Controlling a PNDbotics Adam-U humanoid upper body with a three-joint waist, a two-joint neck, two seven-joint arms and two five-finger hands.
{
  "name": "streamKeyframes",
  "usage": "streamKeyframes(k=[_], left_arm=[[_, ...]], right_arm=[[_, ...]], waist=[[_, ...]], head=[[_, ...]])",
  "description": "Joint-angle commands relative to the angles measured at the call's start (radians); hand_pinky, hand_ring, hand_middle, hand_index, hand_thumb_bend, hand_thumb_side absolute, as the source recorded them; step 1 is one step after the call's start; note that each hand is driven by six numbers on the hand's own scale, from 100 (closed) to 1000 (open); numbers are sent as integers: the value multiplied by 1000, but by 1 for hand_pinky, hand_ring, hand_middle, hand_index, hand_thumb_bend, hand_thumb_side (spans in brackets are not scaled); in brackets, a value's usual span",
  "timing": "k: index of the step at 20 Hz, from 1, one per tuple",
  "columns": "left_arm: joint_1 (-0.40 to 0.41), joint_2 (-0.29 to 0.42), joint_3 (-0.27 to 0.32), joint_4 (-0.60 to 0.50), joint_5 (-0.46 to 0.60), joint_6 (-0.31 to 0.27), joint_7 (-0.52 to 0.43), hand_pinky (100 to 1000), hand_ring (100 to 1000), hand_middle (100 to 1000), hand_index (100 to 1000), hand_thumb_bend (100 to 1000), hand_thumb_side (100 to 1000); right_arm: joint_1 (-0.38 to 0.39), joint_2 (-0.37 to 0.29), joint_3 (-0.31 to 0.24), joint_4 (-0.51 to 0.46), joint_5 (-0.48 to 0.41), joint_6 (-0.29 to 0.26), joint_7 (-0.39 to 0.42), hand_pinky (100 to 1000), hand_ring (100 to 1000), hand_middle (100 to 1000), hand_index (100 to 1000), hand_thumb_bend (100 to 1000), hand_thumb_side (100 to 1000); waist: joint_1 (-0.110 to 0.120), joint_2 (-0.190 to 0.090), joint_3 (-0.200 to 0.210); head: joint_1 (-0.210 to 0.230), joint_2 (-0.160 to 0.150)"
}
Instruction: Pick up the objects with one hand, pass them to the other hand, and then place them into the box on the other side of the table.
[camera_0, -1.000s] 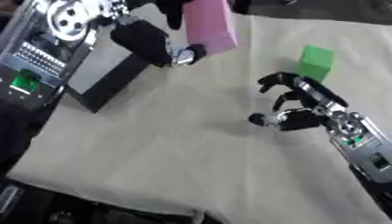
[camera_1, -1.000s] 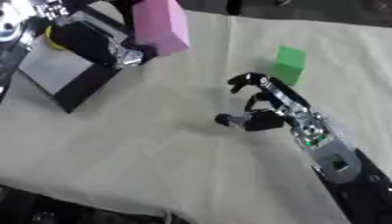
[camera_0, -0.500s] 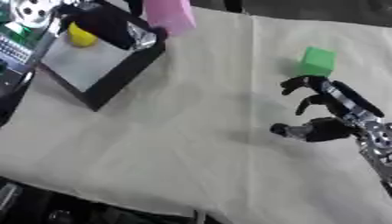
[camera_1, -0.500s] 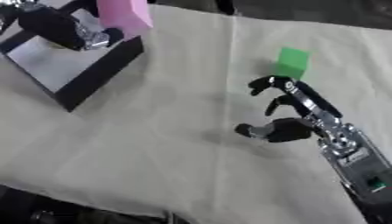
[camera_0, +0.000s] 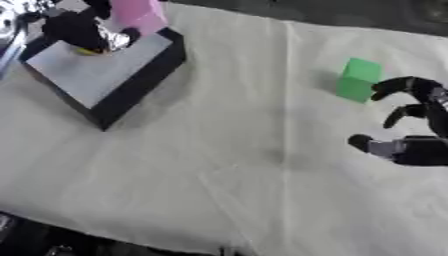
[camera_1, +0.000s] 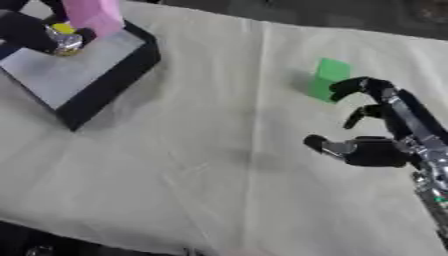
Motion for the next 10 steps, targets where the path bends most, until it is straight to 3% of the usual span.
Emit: streamKeyframes(k=[1,5,10], left_arm=[[5,52,40,24,-15,-3,38,797,567,424,365,100,167],[30,71,61,55,-33,-7,74,795,568,425,366,100,165],[54,88,79,107,-62,-7,108,791,571,428,367,100,164]], right_arm=[[-9,-13,-47,-27,-27,-16,-47,446,898,608,729,663,129],[-13,-13,-80,-27,-36,-39,-91,446,897,607,728,663,115],[-16,-17,-103,-27,-50,-59,-118,447,897,607,728,666,106]], waist=[[1,-7,-5],[-6,4,-14],[-11,12,-23]], head=[[21,-46],[31,-81],[44,-91]])
